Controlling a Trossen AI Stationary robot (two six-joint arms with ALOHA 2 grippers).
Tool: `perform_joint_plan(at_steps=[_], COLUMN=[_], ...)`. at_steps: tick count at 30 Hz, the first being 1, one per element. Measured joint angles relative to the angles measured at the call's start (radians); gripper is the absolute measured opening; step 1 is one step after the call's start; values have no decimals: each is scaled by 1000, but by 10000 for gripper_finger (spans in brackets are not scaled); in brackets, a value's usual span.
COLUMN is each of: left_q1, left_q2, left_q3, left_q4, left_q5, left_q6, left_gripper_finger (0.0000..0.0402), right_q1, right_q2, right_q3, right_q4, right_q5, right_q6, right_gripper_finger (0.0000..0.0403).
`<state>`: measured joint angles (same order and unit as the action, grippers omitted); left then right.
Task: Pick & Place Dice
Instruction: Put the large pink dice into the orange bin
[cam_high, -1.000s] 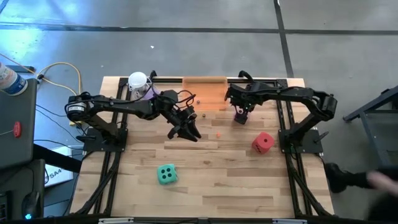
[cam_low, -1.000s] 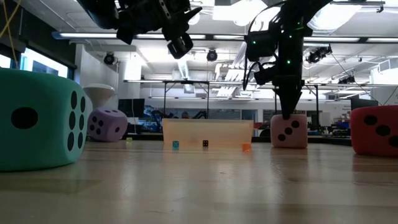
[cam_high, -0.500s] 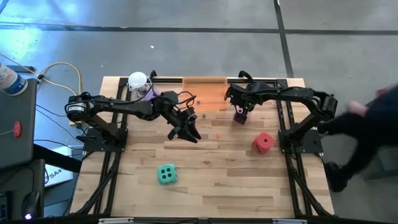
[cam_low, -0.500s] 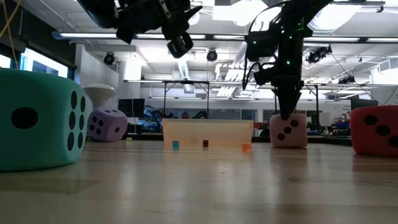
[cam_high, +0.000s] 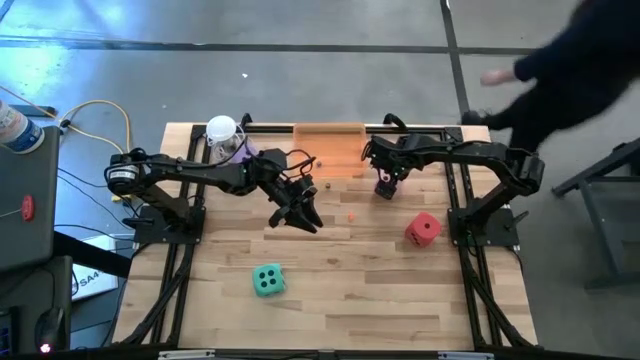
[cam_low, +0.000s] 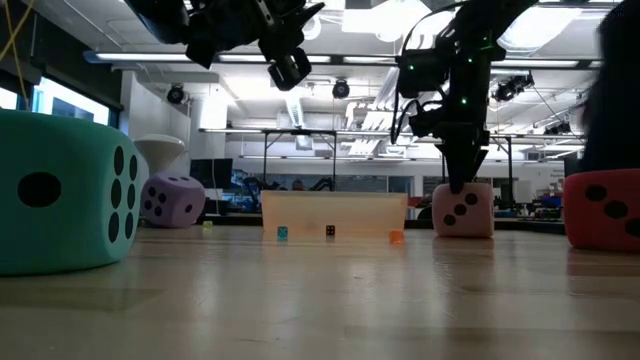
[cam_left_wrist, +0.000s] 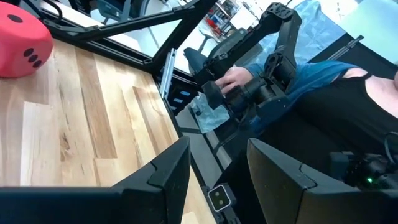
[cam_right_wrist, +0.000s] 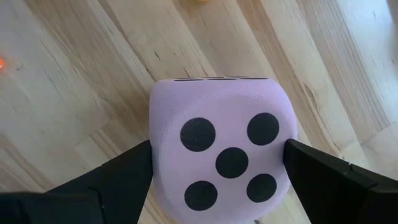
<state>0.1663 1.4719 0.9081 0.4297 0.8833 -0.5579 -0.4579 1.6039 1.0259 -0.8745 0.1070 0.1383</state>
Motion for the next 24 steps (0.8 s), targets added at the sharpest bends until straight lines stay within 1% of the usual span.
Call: perform_joint_plan(at_steps=[4,12,15,17,19,24], left_q1=[1,1,1,-1,-6,-8], left_q2=[0,0,0,0,0,0], left_q3=[0,0,0,0,0,0], left_q4=[0,0,0,0,0,0], left_q5=[0,0,2,4,4,6], left_q6=[0,0,0,0,0,0], left_gripper_finger=[155,155,155,155,155,155], right_q1=[2,14,15,15,15,44], right_q2=[0,0,0,0,0,2], right_q3=[0,-1,-1,-1,-1,-5], right_q4=[0,1,2,5,10,15], right_q5=[14,24,25,27,43,110], right_q6=[16,20,23,31,46,51], right_gripper_finger=[321,264,251,251,262,316])
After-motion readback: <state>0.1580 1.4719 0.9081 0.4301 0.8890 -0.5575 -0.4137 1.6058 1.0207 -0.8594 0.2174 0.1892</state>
